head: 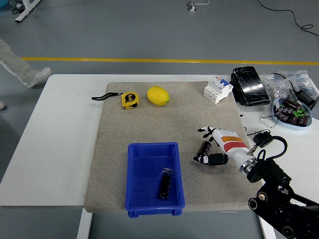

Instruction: Pick up the battery,place it into the box

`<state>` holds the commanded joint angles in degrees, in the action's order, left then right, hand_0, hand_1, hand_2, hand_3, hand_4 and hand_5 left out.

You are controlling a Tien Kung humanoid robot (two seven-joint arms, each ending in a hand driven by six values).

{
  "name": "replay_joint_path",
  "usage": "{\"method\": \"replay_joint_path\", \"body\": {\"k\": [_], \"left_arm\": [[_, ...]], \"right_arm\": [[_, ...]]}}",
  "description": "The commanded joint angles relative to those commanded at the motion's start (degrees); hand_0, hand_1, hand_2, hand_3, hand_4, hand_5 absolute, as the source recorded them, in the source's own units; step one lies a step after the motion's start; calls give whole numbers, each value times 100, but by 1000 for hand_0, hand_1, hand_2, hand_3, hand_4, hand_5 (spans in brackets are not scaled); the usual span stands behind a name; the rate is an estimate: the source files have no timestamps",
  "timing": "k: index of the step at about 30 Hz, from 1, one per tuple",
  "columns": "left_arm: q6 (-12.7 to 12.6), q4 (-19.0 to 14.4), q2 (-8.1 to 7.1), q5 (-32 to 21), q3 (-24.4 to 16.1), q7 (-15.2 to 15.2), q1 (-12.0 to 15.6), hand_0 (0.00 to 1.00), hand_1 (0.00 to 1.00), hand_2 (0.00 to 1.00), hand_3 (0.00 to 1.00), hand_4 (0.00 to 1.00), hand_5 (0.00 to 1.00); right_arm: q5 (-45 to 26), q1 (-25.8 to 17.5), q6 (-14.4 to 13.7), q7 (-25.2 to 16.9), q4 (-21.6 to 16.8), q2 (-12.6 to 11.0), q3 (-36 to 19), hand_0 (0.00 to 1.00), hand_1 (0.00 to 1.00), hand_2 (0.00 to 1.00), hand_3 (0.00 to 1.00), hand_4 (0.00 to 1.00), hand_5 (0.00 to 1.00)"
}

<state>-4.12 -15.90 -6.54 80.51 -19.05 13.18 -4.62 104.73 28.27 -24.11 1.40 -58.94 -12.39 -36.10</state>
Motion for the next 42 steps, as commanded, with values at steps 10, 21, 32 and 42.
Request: {"method": "replay_joint_path", "body": {"k": [10,21,32,42], "left_arm": [[25,-5,-12,13,-6,-5,-9,735,707,762,659,668,718],[43,-2,2,62,-33,-20,-39,734,707,762,660,669,718],[-4,12,4,-64,27,-30,-16,733,707,762,659,669,720],[-28,17,5,-109,47,-35,-13,733,706,762,660,667,720]], "right_arm": [[-37,-6,-92,-59,96,9,40,281,441,530,623,938,294],[21,15,-127,-40,116,15,38,214,415,508,584,872,269],[196,67,-174,109,-425,-108,-213,193,403,502,573,864,270],[581,91,-202,393,-1811,-313,-372,203,414,503,575,833,249]]}}
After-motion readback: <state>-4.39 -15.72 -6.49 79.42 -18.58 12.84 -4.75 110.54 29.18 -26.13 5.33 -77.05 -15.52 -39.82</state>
